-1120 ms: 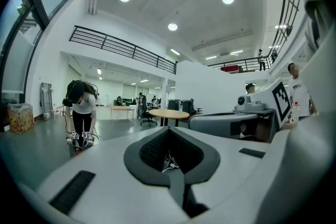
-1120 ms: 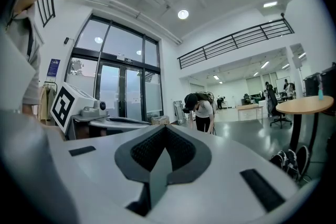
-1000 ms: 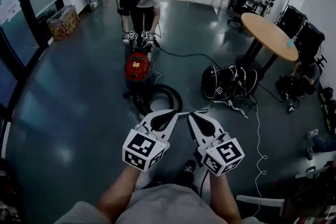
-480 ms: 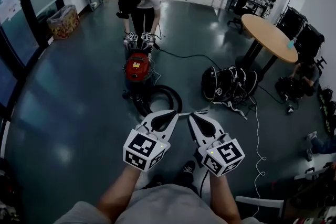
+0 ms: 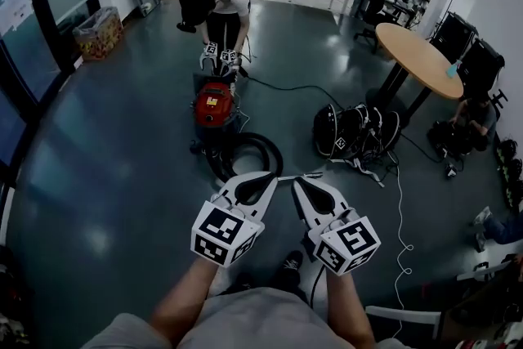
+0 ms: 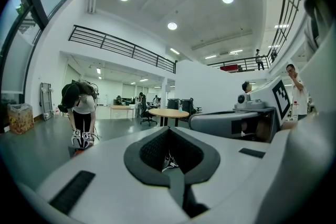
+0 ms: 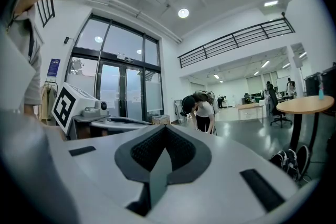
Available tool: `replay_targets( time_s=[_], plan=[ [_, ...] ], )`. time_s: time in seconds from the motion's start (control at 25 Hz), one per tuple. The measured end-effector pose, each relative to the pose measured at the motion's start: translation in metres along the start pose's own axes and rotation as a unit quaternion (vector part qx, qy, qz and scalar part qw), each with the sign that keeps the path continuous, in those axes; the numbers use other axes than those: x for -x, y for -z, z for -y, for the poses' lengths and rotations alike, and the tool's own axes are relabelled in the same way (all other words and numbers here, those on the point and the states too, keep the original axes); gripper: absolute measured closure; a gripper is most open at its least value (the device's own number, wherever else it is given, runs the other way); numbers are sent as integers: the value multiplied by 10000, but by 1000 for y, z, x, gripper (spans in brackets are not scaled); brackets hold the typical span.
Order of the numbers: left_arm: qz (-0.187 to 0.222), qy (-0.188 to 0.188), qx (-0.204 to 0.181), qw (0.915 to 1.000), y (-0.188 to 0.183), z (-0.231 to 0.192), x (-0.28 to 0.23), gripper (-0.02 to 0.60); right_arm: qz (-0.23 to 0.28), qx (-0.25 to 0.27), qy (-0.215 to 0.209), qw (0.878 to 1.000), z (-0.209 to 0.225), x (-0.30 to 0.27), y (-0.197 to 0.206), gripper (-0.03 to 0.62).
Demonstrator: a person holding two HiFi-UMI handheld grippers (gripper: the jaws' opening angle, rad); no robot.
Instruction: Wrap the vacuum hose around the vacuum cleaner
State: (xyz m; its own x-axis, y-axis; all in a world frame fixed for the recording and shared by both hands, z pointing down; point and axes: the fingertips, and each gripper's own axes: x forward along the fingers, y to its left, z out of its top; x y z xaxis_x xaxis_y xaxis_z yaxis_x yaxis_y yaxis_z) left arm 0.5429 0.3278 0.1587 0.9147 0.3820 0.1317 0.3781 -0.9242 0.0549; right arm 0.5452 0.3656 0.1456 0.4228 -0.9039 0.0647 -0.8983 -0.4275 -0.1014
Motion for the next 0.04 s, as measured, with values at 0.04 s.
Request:
replay_targets(
  time_s=[0.04],
  plan=[
    [-2,2,-5,10000,0,0,0,574,-2,-2,1,10000,0,0,1,589]
  ],
)
